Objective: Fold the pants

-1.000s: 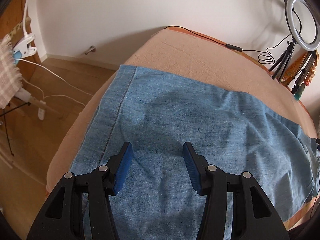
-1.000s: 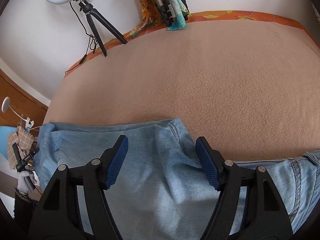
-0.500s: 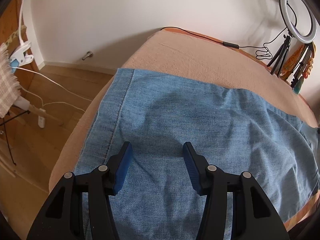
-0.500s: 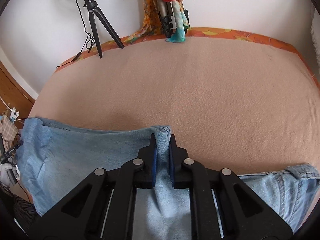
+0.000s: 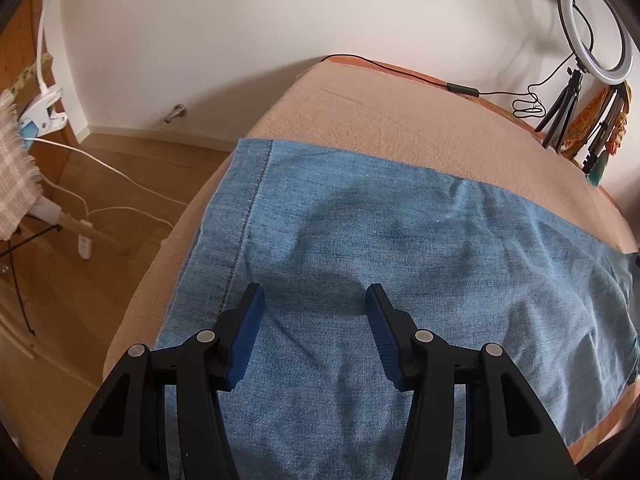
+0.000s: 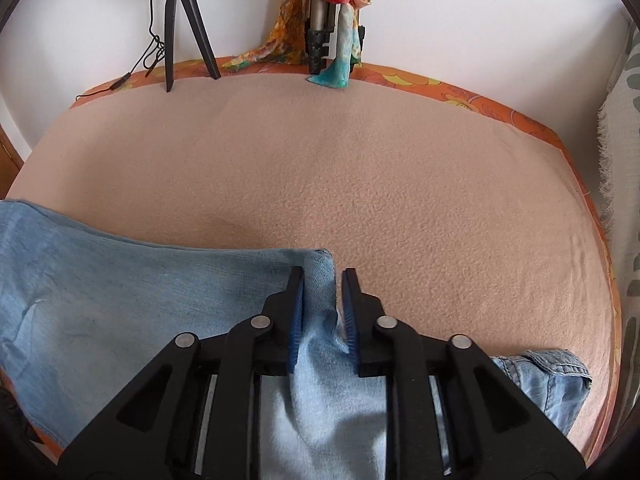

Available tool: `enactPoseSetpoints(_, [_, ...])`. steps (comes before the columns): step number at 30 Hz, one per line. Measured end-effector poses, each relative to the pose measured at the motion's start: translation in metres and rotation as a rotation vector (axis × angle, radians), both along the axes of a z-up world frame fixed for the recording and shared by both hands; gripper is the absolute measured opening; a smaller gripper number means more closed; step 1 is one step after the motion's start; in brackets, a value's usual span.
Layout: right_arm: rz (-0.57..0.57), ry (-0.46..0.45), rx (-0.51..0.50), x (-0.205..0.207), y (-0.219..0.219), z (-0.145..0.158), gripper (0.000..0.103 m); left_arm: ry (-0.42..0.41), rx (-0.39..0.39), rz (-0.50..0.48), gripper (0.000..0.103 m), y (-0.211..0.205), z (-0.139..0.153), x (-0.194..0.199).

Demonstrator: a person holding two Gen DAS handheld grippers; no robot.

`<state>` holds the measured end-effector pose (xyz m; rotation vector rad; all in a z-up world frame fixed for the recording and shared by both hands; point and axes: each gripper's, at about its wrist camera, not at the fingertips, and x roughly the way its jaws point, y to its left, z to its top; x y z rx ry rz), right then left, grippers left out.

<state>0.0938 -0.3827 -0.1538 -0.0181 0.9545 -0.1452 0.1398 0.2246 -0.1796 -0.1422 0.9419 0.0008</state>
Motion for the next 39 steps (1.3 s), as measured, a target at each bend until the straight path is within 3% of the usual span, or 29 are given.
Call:
enactPoseSetpoints(2, [-0.021, -0.033, 0.033, -0.016, 0.003, 0.014, 0.034, 0.006, -0.01, 0.012, 0.051, 0.002, 0.001, 0.0])
enactPoseSetpoints(6, [0.058, -0.093, 0.117, -0.056, 0.03, 0.036, 0.034, -0.001, -0.048, 0.06, 0.051, 0.011, 0.008, -0.008])
enactPoseSetpoints(12, [0.202, -0.119, 0.183, -0.083, 0.088, 0.038, 0.034, -0.019, -0.249, 0.175, 0.052, 0.044, 0.027, -0.041])
enactPoseSetpoints(17, [0.275, -0.107, 0.225, -0.085, 0.122, 0.034, 0.034, -0.015, -0.302, 0.222, 0.052, 0.054, 0.035, -0.072])
enactPoseSetpoints(22, [0.314, -0.112, 0.232, -0.088, 0.143, 0.039, 0.035, -0.013, -0.458, 0.351, 0.052, 0.079, 0.023, -0.099])
enactPoseSetpoints(24, [0.316, -0.126, 0.238, -0.091, 0.146, 0.041, 0.04, 0.001, -0.527, 0.383, 0.052, 0.085, 0.013, -0.105])
enactPoseSetpoints(28, [0.305, -0.135, 0.253, -0.091, 0.143, 0.041, 0.044, 0.014, -0.533, 0.412, 0.052, 0.083, 0.004, -0.107])
enactPoseSetpoints(32, [0.279, -0.13, 0.258, -0.09, 0.135, 0.037, 0.044, -0.002, -0.592, 0.457, 0.052, 0.086, -0.004, -0.117])
enactPoseSetpoints(39, [0.252, -0.128, 0.276, -0.087, 0.125, 0.035, 0.044, -0.012, -0.581, 0.485, 0.052, 0.09, -0.01, -0.118])
